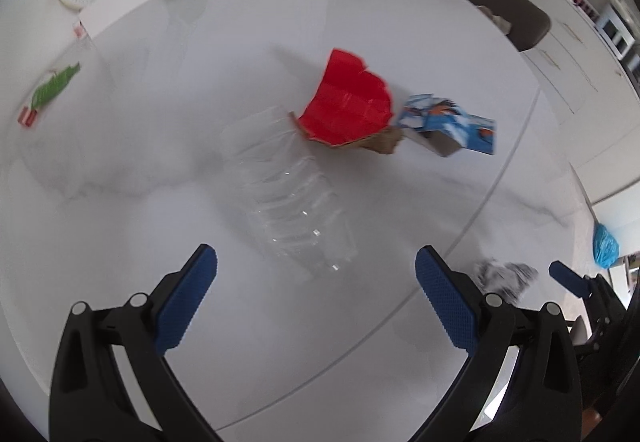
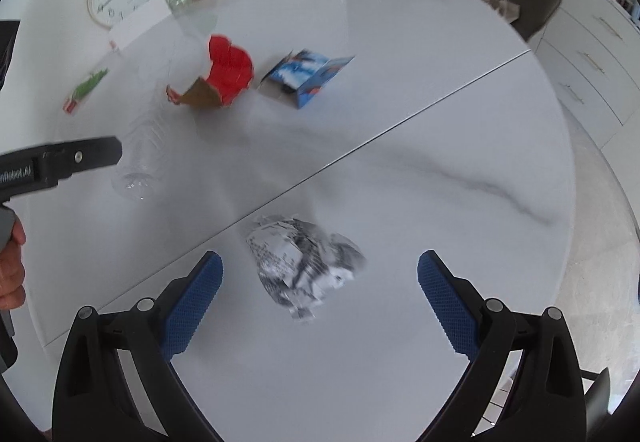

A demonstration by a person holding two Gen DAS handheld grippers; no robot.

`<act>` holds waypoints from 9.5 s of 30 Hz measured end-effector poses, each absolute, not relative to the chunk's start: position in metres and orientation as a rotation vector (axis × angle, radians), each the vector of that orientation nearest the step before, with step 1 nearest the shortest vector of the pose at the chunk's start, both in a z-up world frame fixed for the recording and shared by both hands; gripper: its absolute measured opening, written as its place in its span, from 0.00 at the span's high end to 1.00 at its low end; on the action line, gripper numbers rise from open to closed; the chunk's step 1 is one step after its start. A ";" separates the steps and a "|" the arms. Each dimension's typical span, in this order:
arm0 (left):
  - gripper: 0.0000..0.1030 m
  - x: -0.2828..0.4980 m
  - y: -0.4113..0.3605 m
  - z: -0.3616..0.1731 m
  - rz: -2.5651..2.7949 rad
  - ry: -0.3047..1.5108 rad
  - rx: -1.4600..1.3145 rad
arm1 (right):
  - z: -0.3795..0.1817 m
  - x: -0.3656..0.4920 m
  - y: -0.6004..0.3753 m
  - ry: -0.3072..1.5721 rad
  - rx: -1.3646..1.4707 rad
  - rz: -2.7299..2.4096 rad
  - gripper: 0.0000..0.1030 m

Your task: Collect trash

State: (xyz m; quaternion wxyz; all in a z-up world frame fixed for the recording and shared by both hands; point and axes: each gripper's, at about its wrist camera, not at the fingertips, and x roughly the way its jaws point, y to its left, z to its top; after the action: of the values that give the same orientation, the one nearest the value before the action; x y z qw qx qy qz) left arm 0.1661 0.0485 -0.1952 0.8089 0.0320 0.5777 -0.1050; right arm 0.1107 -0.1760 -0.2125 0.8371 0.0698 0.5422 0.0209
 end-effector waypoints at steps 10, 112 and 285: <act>0.08 0.207 0.051 -0.246 -0.167 1.359 -0.003 | -0.237 0.129 -0.165 1.220 0.097 0.088 0.22; 0.08 -0.061 -0.188 -0.152 -0.729 1.181 0.351 | -0.207 -0.202 -0.386 1.087 0.294 -0.307 0.05; 0.08 -0.161 -0.243 -0.185 -0.967 1.166 0.573 | -0.319 -0.242 -0.417 1.297 0.493 -0.351 0.02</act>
State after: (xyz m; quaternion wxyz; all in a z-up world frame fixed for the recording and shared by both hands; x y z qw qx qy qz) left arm -0.1613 -0.2435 -0.1848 0.6897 0.2560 0.5213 -0.4324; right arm -0.2416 -0.4175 -0.3188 0.7547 0.2258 0.5946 -0.1610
